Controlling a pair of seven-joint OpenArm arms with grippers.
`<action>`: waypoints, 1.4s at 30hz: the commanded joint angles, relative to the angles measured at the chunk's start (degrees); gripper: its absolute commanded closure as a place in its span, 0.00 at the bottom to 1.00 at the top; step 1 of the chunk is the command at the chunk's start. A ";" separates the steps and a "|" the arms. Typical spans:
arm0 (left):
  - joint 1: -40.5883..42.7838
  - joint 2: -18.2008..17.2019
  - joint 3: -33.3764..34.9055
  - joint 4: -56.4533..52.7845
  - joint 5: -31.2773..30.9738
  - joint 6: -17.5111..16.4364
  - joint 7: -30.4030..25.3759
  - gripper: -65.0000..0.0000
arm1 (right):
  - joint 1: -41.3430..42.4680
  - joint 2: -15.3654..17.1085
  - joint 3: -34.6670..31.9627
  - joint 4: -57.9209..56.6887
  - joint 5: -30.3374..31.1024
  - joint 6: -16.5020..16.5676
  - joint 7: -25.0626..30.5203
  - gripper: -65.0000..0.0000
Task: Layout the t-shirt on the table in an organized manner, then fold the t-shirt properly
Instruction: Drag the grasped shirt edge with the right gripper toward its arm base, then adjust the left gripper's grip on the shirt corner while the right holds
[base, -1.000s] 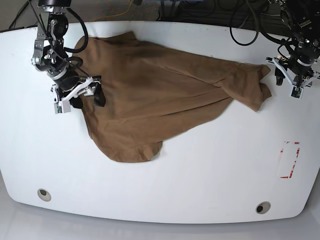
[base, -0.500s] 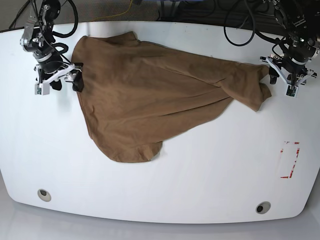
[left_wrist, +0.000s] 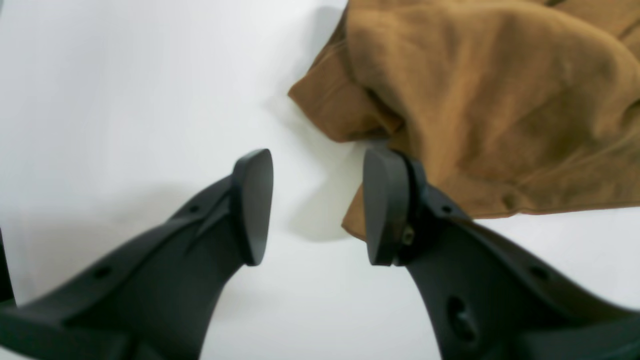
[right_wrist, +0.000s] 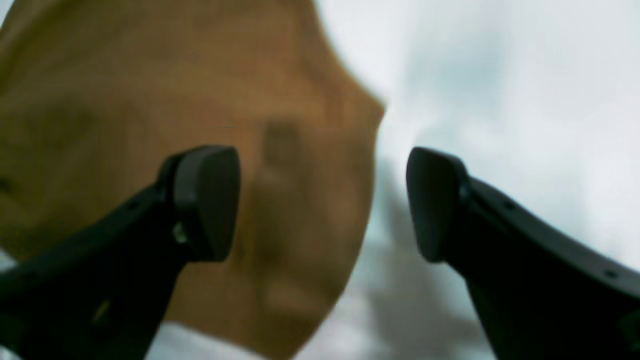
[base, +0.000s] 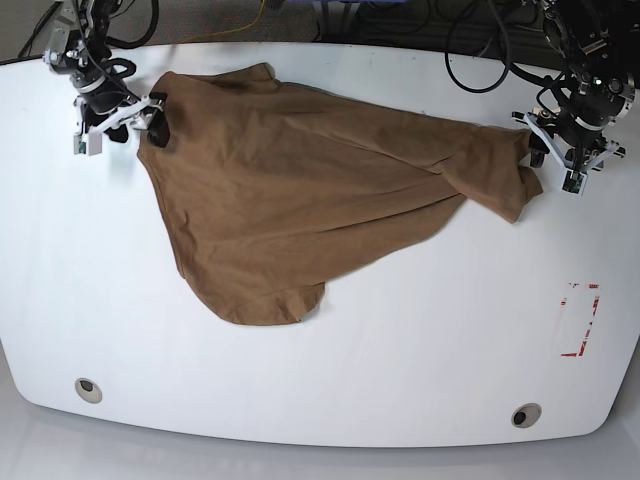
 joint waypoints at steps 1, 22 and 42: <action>-0.25 -0.54 -0.20 0.91 -0.47 0.10 -0.96 0.57 | -0.91 -0.57 2.31 0.02 0.56 2.00 1.22 0.23; -0.08 -0.72 -0.29 1.08 -0.55 0.10 -0.96 0.57 | -2.58 -5.66 0.99 0.11 0.73 6.31 -2.47 0.24; -0.08 -0.81 0.06 1.08 -0.55 0.10 -0.96 0.57 | -3.72 -6.28 -0.06 0.02 0.38 7.36 -2.47 0.97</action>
